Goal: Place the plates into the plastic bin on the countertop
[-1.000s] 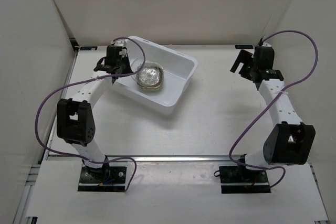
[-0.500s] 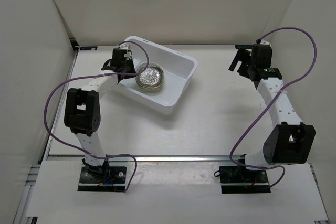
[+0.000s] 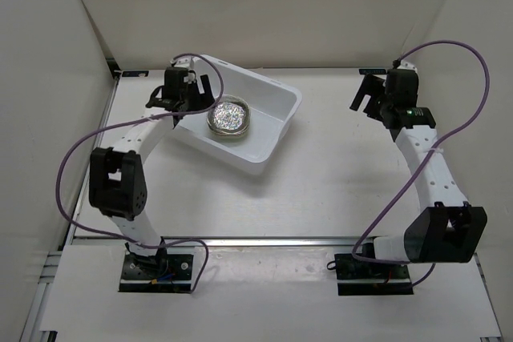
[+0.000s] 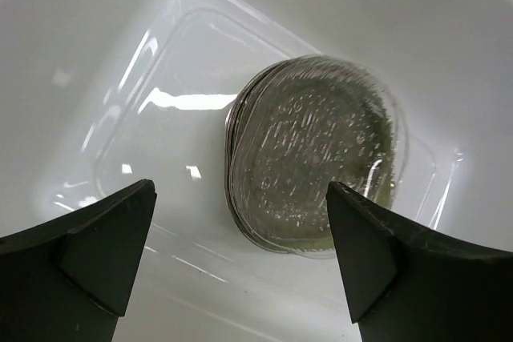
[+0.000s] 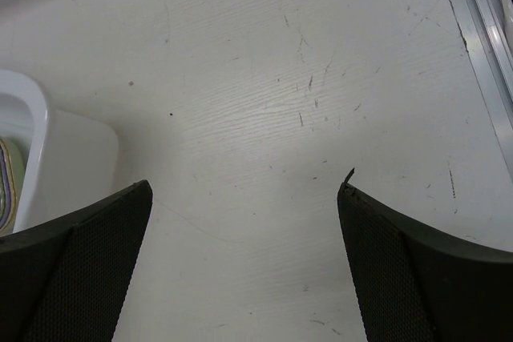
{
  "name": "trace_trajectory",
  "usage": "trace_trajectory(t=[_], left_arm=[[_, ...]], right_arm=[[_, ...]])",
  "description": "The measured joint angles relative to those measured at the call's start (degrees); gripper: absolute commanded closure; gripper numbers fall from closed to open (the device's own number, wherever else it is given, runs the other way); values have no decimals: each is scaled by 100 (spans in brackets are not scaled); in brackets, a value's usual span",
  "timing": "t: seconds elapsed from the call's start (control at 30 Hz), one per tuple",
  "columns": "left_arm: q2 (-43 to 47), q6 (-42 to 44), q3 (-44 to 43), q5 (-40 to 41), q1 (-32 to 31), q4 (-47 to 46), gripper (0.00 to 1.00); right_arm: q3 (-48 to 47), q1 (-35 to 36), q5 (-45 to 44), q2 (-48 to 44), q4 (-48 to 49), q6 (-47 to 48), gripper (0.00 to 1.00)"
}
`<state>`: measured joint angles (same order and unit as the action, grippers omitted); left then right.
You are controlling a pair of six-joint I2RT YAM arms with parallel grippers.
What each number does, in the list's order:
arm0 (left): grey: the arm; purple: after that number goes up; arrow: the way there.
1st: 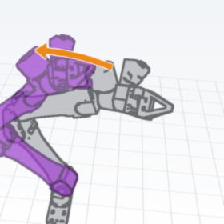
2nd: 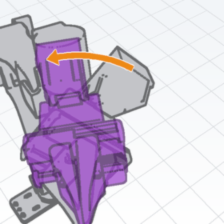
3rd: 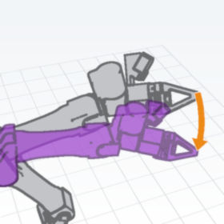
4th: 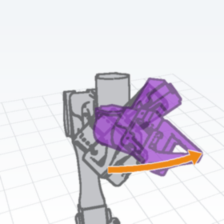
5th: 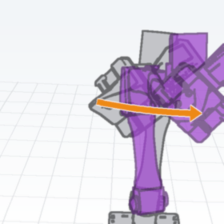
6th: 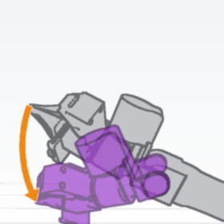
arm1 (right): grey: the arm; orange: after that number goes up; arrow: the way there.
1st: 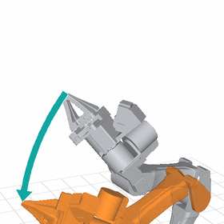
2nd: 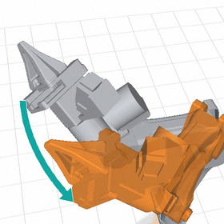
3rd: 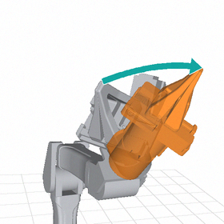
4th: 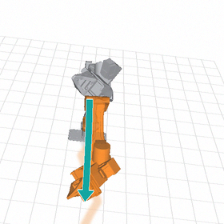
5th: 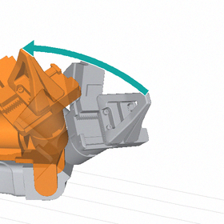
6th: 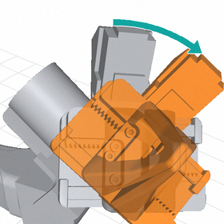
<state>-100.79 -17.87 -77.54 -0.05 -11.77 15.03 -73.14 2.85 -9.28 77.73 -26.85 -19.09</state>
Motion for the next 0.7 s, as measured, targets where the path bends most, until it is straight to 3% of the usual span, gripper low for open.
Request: trace_trajectory(t=[0.43,0.7], left_arm=[[3665,-186,586,1436,-345,1172,1],[4710,-634,1681,2186,-341,2634,1]], right_arm=[[984,173,22,-658,0,-162,1],[1478,223,160,-881,4,-319,1]])
